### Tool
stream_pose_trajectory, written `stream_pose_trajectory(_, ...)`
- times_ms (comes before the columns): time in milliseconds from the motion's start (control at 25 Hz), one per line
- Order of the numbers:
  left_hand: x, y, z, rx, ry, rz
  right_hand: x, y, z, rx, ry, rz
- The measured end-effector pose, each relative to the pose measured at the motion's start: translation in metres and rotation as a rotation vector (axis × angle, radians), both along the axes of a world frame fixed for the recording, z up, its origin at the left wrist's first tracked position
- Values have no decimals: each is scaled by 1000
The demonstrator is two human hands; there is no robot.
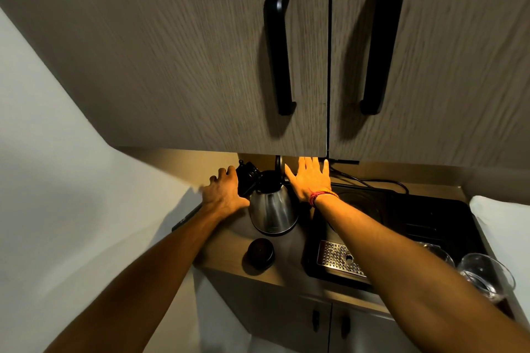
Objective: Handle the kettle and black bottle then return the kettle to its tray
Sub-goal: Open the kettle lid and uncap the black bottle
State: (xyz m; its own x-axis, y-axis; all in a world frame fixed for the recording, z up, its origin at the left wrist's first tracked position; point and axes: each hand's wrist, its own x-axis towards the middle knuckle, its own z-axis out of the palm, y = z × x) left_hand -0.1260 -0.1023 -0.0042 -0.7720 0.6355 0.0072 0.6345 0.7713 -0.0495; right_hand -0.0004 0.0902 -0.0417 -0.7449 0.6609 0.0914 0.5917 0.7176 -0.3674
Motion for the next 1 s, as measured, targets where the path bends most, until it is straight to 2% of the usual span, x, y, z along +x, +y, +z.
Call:
stream_pose_trajectory(120, 1, 4, -5, 117, -44, -19, -1, 1, 1, -21, -52, 29)
stream_pose_trajectory(240, 0, 2, -10, 335, -161, -5, -3, 3, 1, -21, -156, 108)
stream_pose_trajectory(360, -5, -8, -19, 564, -287, 100, -3, 2, 2, -38, -165, 130)
stream_pose_trajectory(480, -12, -24, -36, 768, -419, 239, -4, -1, 3, 73, -171, 211)
stream_pose_trajectory(520, -13, -29, -41, 812, -432, 268, -5, -2, 3, 39, -130, 212)
stream_pose_trajectory(640, -18, -42, -54, 902, -435, 292, -15, -7, 5, -96, -13, 165)
stream_pose_trajectory(760, -25, -53, -60, 936, -489, 325, -27, -16, 2, -136, -41, 190)
stream_pose_trajectory(920, -36, -62, -53, 955, -603, 248, -36, -29, -9, 18, -182, 219)
stream_pose_trajectory(1000, -35, -63, -41, 1017, -522, 190, -37, -33, -11, 57, -194, 210)
